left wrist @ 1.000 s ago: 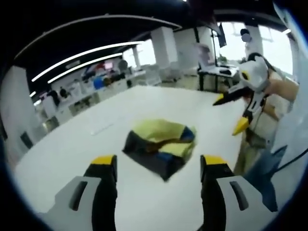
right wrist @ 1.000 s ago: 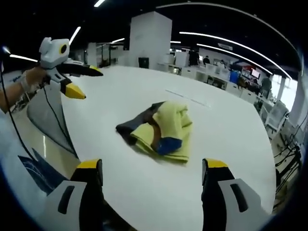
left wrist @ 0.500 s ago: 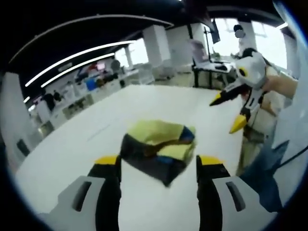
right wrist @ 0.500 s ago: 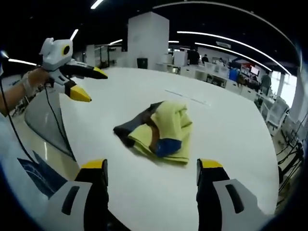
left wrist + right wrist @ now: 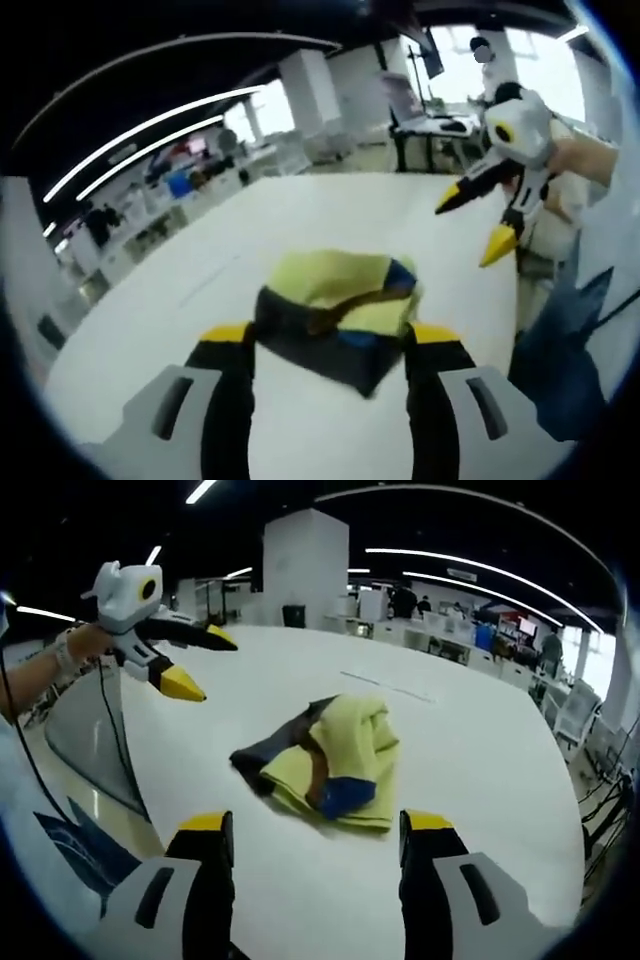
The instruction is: Fold the garment on the visible template until the final outline fits inside the template.
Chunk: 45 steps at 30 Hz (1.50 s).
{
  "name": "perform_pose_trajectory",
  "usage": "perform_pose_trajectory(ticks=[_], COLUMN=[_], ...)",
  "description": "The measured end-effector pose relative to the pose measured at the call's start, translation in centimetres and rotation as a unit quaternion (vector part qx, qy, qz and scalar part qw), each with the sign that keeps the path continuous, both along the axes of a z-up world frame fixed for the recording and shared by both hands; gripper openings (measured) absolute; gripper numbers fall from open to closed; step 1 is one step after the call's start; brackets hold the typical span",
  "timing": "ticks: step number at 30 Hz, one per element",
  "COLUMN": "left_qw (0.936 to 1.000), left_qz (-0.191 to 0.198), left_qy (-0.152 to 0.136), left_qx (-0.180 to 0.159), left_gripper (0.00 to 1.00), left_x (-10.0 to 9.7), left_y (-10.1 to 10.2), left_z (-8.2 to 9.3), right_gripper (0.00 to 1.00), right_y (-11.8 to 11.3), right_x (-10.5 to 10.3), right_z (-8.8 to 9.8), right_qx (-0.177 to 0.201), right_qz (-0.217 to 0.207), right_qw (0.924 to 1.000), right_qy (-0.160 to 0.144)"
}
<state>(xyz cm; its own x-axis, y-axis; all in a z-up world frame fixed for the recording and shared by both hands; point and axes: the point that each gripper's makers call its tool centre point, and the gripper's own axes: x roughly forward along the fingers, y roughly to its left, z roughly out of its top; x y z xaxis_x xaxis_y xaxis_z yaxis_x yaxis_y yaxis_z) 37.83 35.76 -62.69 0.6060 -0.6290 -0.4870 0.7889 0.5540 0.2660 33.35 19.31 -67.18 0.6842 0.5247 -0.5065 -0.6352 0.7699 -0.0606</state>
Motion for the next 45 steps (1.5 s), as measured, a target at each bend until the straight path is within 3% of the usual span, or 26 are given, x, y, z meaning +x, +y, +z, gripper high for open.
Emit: perform_pose_trajectory(ticks=[5,15,18,21,26,30,45], left_qw=[0.9999,0.9995,0.9983,0.9982,0.9954,0.9949,0.9902], left_qz=[-0.009,-0.016,-0.022,-0.03,-0.047,-0.047,-0.066], left_qy=[-0.004,-0.001,-0.012,-0.01,-0.015,-0.028,-0.032], left_qx=[0.01,0.026,0.054,0.051,0.082,0.085,0.119], left_gripper=[0.59,0.55,0.52,0.51,0.5,0.48,0.42], left_x=[0.8,2.0,2.6,3.1,3.6,4.3,5.5], left_y=[-0.3,-0.5,-0.2,-0.6,-1.0,-1.2,-1.4], left_z=[-0.6,-2.0,-2.4,-2.8,-4.0,-4.2,-6.1], right_gripper=[0.63,0.56,0.55,0.54,0.52,0.51,0.42], right_y=[0.2,0.4,0.5,0.6,0.8,1.0,1.0], right_x=[0.5,1.3,1.6,1.8,1.9,1.9,2.4], right_z=[-0.1,-0.3,-0.3,-0.4,-0.9,-1.2,-2.6], right_qx=[-0.004,0.002,0.005,0.008,0.005,0.009,-0.006], right_qz=[0.008,0.013,0.013,0.013,0.015,0.016,0.017], right_qw=[1.0,0.9999,0.9999,0.9999,0.9998,0.9998,0.9997], right_qy=[0.001,0.003,0.004,0.004,0.008,0.013,0.016])
